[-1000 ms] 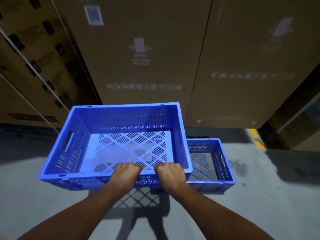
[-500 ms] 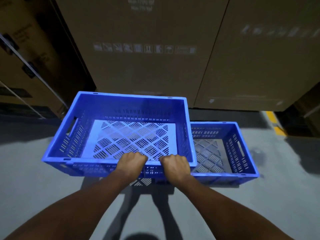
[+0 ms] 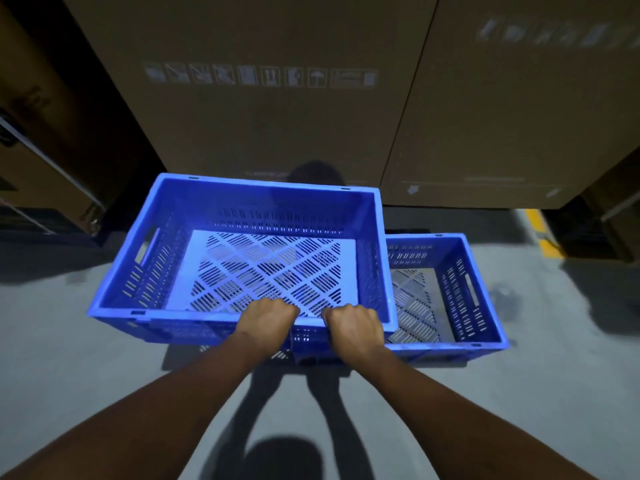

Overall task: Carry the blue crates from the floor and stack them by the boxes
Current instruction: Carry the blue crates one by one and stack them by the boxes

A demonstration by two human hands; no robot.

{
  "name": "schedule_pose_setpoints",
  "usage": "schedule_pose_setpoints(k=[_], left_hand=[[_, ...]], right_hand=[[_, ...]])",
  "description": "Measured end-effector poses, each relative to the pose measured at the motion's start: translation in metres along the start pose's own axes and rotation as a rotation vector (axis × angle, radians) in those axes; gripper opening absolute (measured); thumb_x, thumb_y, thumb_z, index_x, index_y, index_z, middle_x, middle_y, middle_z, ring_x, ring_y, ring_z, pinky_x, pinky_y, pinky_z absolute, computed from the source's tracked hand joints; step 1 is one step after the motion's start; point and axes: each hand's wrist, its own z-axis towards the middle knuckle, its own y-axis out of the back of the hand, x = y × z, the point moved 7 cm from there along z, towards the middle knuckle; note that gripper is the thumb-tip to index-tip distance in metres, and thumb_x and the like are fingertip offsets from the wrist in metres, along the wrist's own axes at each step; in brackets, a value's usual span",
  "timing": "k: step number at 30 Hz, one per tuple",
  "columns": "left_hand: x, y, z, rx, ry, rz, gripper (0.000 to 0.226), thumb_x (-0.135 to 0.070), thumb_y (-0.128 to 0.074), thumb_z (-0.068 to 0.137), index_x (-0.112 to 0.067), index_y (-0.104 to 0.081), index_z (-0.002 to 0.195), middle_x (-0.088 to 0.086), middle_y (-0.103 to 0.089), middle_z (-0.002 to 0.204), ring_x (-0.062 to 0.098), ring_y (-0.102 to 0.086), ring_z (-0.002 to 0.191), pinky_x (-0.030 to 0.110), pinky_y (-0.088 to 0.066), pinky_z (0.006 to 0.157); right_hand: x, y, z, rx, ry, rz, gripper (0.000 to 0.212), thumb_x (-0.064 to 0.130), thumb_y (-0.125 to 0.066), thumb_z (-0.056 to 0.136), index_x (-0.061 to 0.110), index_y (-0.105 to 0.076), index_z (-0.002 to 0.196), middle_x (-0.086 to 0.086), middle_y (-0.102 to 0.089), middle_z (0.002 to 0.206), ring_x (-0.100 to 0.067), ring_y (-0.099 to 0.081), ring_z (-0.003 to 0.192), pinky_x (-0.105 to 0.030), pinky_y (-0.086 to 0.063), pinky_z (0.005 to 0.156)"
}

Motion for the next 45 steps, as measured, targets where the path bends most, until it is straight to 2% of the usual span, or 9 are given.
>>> schedule_pose_setpoints(k=[7,11,14,16,22,26,34,45], left_hand=[[-0.034,0.006,0.006,0.011,-0.025,-0.021,0.026,-0.008,-0.047,0.089,-0.019,-0.057,0.111,0.012,-0.065,0.112,0.036,-0.061,0.108,0.041,-0.047,0.084],[-0.054,0.011,0.011,0.004,-0.08,-0.029,0.026,-0.005,-0.05,0.085,-0.017,-0.054,0.108,0.014,-0.065,0.106,0.037,-0.062,0.103,0.04,-0.046,0.076],[-0.067,0.013,0.016,-0.01,-0.158,-0.062,0.021,-0.016,-0.054,0.086,-0.017,-0.05,0.106,0.013,-0.065,0.102,0.038,-0.062,0.098,0.038,-0.042,0.068],[-0.068,0.012,0.019,-0.018,-0.202,-0.076,0.022,-0.029,-0.056,0.088,-0.017,-0.047,0.105,0.012,-0.065,0.101,0.038,-0.062,0.097,0.04,-0.046,0.071],[-0.044,0.006,0.016,-0.038,-0.131,-0.028,0.03,-0.045,-0.054,0.088,-0.021,-0.049,0.106,0.01,-0.066,0.105,0.034,-0.063,0.1,0.038,-0.048,0.078],[-0.04,0.005,0.02,-0.025,-0.06,-0.004,0.03,-0.045,-0.054,0.086,-0.021,-0.052,0.105,0.008,-0.067,0.107,0.033,-0.063,0.103,0.038,-0.05,0.081],[-0.088,0.018,0.038,-0.002,-0.014,0.016,0.03,-0.036,-0.054,0.084,-0.02,-0.059,0.109,0.01,-0.066,0.108,0.034,-0.064,0.102,0.039,-0.05,0.083],[-0.166,0.043,0.059,-0.028,-0.063,-0.008,0.024,-0.028,-0.053,0.085,-0.018,-0.06,0.106,0.011,-0.068,0.105,0.035,-0.064,0.1,0.042,-0.05,0.083]], right_hand=[[-0.034,-0.002,-0.011,0.016,-0.015,-0.013,0.02,0.012,-0.05,0.087,0.018,-0.061,0.103,-0.01,-0.07,0.103,-0.036,-0.065,0.098,-0.037,-0.047,0.079],[-0.056,-0.003,-0.017,0.004,-0.033,-0.023,0.021,0.012,-0.049,0.088,0.018,-0.062,0.103,-0.011,-0.069,0.103,-0.035,-0.064,0.098,-0.037,-0.046,0.079],[-0.072,-0.005,-0.02,0.005,-0.043,-0.043,0.022,0.012,-0.05,0.088,0.017,-0.063,0.105,-0.011,-0.069,0.103,-0.036,-0.064,0.098,-0.038,-0.047,0.079],[-0.082,-0.006,-0.022,0.002,-0.043,-0.054,0.023,0.011,-0.05,0.087,0.016,-0.063,0.105,-0.011,-0.069,0.103,-0.036,-0.064,0.098,-0.038,-0.047,0.079],[-0.125,-0.01,-0.031,0.001,-0.07,-0.072,0.022,0.014,-0.052,0.087,0.018,-0.063,0.107,-0.011,-0.068,0.104,-0.035,-0.064,0.098,-0.038,-0.048,0.08],[-0.162,-0.011,-0.041,0.023,-0.104,-0.095,0.022,0.017,-0.054,0.087,0.019,-0.062,0.108,-0.01,-0.067,0.105,-0.034,-0.064,0.1,-0.037,-0.048,0.08],[-0.217,-0.012,-0.055,0.026,-0.155,-0.109,0.024,0.021,-0.054,0.087,0.023,-0.063,0.109,-0.009,-0.068,0.104,-0.035,-0.063,0.099,-0.037,-0.047,0.08],[-0.295,-0.01,-0.078,0.113,-0.216,-0.112,0.026,0.022,-0.057,0.08,0.023,-0.064,0.105,-0.008,-0.069,0.102,-0.035,-0.064,0.098,-0.038,-0.049,0.081]])
